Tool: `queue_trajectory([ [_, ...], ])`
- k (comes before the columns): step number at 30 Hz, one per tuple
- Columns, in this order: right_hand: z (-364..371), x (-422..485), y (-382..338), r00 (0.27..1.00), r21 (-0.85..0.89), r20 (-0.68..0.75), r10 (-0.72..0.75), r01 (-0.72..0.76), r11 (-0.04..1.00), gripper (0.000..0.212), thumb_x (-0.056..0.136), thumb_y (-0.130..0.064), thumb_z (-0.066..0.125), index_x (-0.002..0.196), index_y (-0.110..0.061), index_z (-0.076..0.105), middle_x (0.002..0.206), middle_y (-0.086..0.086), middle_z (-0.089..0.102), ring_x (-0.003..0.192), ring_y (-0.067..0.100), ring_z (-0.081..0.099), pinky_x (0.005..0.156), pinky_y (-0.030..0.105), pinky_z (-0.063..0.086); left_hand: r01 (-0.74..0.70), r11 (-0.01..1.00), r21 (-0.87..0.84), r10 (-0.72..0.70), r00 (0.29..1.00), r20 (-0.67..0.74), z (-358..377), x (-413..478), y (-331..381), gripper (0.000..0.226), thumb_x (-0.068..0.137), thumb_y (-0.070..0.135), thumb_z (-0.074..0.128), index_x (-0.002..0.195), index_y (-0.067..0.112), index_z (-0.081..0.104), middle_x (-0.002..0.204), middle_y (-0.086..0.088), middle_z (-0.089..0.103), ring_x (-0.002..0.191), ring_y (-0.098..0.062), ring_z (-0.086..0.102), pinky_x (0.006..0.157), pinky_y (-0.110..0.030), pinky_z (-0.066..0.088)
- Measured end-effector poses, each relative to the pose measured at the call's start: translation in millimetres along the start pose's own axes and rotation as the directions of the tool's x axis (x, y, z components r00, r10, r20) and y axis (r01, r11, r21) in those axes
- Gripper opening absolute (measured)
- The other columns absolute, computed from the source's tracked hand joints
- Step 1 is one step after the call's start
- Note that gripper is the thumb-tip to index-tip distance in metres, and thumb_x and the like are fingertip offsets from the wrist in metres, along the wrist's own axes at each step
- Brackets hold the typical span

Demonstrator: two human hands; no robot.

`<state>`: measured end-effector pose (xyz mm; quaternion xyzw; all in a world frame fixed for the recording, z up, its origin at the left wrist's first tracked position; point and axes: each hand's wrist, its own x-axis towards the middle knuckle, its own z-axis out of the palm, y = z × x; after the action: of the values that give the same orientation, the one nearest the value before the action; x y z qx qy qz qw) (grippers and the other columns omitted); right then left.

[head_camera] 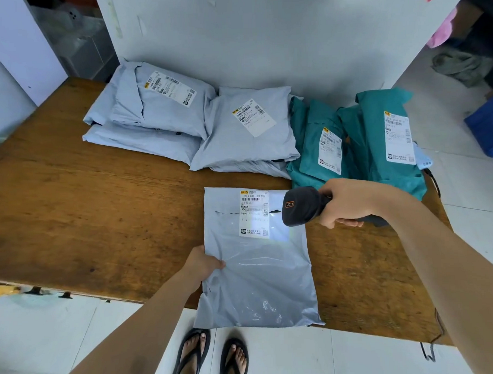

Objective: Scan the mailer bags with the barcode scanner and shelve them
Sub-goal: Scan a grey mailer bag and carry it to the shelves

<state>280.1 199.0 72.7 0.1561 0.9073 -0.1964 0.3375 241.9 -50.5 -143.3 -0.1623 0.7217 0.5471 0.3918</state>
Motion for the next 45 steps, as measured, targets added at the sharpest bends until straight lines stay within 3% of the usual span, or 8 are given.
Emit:
queue_trajectory([
  [17,-4,2,4,0.999,0.040,-0.031,-0.023,0.025,0.999,0.013,0.067,-0.004,0.061,0.064,-0.011,0.052,0.040,0.007,0.046,0.034,0.019,0.038,0.052,0.030,0.040,-0.004,1.000,0.004,0.004,1.000,0.023,-3,-1,-1,0.048,0.073,-0.012,0.071,0.119,-0.009,0.058,0.120,-0.020,0.063,0.110,-0.038,0.060,0.098,-0.048,0.048],
  [23,-5,4,4,1.000,0.023,-0.005,-0.018,0.018,1.000,0.010,0.068,-0.004,0.061,0.066,-0.009,0.053,0.040,0.007,0.047,0.034,0.020,0.039,0.053,0.029,0.041,-0.011,1.000,0.026,0.011,1.000,0.000,-3,0,0,0.041,0.075,-0.016,0.066,0.115,-0.010,0.059,0.116,-0.021,0.064,0.102,-0.034,0.061,0.092,-0.041,0.050],
  [26,-6,3,5,1.000,0.028,-0.004,-0.025,0.025,0.999,0.011,0.068,-0.003,0.061,0.065,-0.009,0.052,0.042,0.009,0.047,0.037,0.022,0.039,0.052,0.029,0.040,-0.042,0.991,0.127,0.050,0.997,-0.055,-15,5,11,0.040,0.075,-0.017,0.063,0.114,-0.011,0.060,0.115,-0.023,0.065,0.105,-0.038,0.062,0.093,-0.045,0.050],
  [28,-5,3,5,0.999,0.066,-0.009,-0.036,0.036,0.997,0.012,0.068,-0.002,0.061,0.063,-0.009,0.052,0.042,0.008,0.046,0.037,0.022,0.039,0.051,0.031,0.041,-0.056,0.971,0.232,0.074,0.995,-0.069,-30,8,24,0.040,0.076,-0.012,0.065,0.116,-0.010,0.058,0.116,-0.020,0.064,0.104,-0.037,0.061,0.090,-0.039,0.050],
  [33,5,8,3,0.999,0.175,-0.011,-0.053,0.054,0.983,0.014,0.068,-0.002,0.061,0.063,-0.010,0.051,0.040,0.004,0.046,0.036,0.018,0.041,0.050,0.030,0.041,-0.026,0.856,0.517,0.087,0.992,-0.094,-63,12,55,0.048,0.080,0.003,0.067,0.126,0.001,0.054,0.123,-0.015,0.058,0.109,-0.031,0.053,0.089,-0.034,0.043],
  [40,27,11,-2,0.998,0.366,-0.010,-0.057,0.057,0.929,0.025,0.073,-0.004,0.062,0.052,-0.014,0.052,0.042,0.011,0.046,0.037,0.021,0.039,0.050,0.031,0.040,-0.014,0.803,0.595,0.082,0.993,-0.088,-66,11,61,0.046,0.085,0.001,0.062,0.129,0.000,0.050,0.125,-0.015,0.056,0.111,-0.031,0.051,0.085,-0.031,0.040],
  [45,56,11,2,0.999,0.503,-0.038,-0.027,0.042,0.863,0.017,0.072,-0.002,0.061,0.061,-0.008,0.050,0.045,0.014,0.044,0.038,0.021,0.038,0.047,0.029,0.037,-0.024,0.777,0.629,0.103,0.991,-0.089,-70,11,69,0.046,0.086,0.001,0.061,0.130,0.001,0.049,0.124,-0.015,0.055,0.102,-0.027,0.049,0.087,-0.032,0.041],
])
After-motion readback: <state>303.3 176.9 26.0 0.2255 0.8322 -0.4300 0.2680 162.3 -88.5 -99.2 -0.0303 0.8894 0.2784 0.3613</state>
